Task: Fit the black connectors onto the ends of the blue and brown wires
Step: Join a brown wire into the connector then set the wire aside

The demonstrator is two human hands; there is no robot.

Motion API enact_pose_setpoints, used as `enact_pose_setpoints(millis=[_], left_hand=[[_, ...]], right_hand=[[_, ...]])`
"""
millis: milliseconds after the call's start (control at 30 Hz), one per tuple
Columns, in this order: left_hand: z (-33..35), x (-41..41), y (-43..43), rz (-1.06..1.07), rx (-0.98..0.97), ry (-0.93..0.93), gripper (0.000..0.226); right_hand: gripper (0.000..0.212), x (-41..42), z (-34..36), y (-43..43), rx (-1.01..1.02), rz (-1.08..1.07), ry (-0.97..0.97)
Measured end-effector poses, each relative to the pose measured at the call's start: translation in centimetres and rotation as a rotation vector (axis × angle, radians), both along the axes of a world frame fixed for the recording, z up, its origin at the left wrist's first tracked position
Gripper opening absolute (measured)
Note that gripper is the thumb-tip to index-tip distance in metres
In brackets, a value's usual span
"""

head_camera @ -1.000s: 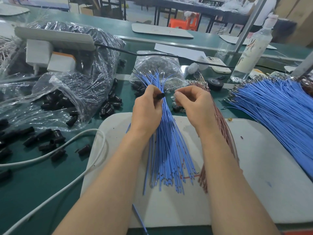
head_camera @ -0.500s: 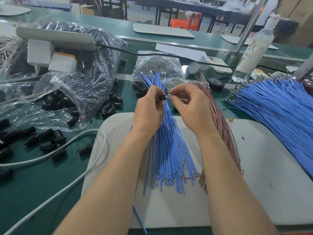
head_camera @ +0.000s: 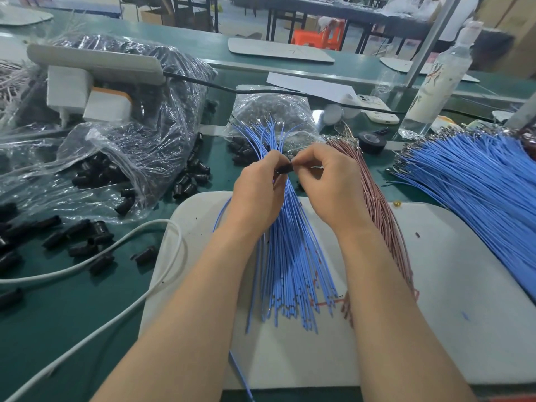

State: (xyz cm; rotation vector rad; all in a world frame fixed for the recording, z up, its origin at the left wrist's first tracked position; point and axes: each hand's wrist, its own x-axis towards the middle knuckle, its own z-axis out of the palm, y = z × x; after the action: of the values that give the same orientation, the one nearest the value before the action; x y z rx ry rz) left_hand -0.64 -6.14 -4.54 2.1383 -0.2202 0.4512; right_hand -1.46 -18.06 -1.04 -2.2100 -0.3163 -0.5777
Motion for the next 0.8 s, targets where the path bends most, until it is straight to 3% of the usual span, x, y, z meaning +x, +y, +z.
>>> enact_pose_setpoints(millis=[100, 533, 800], left_hand=[[-0.2, 0.1, 0.1, 0.002, 0.073, -0.038, 0.018], [0.5, -0.5, 0.2, -0.058, 0.076, -0.083, 0.02], [0.5, -0.2, 0.3, -0.048, -0.002, -0.004, 0.014]], right_hand=[[0.017, 0.0, 0.2, -0.5, 0.021, -0.005, 0.027], [0.012, 0.2, 0.4, -1.8, 0.037, 0.019, 0.16], [0.01, 0.7, -0.4, -1.5, 0.6, 0.096, 0.298]])
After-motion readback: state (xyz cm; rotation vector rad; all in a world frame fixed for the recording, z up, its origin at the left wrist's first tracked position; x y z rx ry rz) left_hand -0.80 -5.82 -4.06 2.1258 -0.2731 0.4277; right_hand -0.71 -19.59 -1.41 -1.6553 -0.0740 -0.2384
